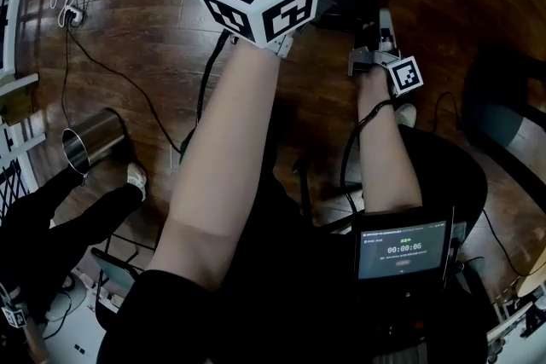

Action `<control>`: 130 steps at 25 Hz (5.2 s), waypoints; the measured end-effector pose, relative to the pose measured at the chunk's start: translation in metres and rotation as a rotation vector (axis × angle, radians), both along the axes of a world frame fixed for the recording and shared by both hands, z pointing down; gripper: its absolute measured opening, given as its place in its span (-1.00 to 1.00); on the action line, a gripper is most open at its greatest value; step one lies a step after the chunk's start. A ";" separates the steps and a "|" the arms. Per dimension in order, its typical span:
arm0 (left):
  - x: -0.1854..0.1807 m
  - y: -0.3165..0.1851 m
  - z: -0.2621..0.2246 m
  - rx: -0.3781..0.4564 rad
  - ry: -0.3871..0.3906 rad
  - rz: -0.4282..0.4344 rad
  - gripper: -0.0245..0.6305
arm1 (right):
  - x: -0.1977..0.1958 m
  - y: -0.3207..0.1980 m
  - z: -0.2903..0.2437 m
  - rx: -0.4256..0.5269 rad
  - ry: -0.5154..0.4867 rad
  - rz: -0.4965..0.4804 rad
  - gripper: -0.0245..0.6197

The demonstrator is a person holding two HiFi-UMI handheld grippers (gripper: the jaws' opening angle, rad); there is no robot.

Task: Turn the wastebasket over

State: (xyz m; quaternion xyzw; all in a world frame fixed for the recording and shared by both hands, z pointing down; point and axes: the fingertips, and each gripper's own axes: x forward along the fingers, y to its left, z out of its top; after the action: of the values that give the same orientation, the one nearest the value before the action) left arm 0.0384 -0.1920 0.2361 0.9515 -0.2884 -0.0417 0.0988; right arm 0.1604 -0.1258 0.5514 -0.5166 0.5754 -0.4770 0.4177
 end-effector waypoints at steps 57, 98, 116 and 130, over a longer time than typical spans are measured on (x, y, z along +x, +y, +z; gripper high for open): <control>-0.031 -0.006 -0.016 -0.009 0.069 -0.015 -0.93 | -0.034 -0.047 0.044 -0.291 1.084 -0.915 -0.90; -0.003 0.021 0.007 -0.003 -0.079 0.071 -0.93 | -0.059 -0.027 -0.294 0.432 1.111 -0.621 -0.89; 0.020 0.011 0.034 0.011 -0.167 0.073 -0.93 | -0.076 -0.055 -0.288 0.553 1.154 -0.706 -0.90; 0.022 0.018 0.038 0.004 -0.158 0.086 -0.93 | -0.092 -0.044 -0.280 0.561 1.135 -0.761 -0.89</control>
State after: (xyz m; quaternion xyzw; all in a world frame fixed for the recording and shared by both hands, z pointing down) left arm 0.0600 -0.1743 0.2738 0.9635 -0.2542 0.0372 0.0754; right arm 0.0681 -0.1697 0.2717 -0.3226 0.9426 -0.0833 -0.0221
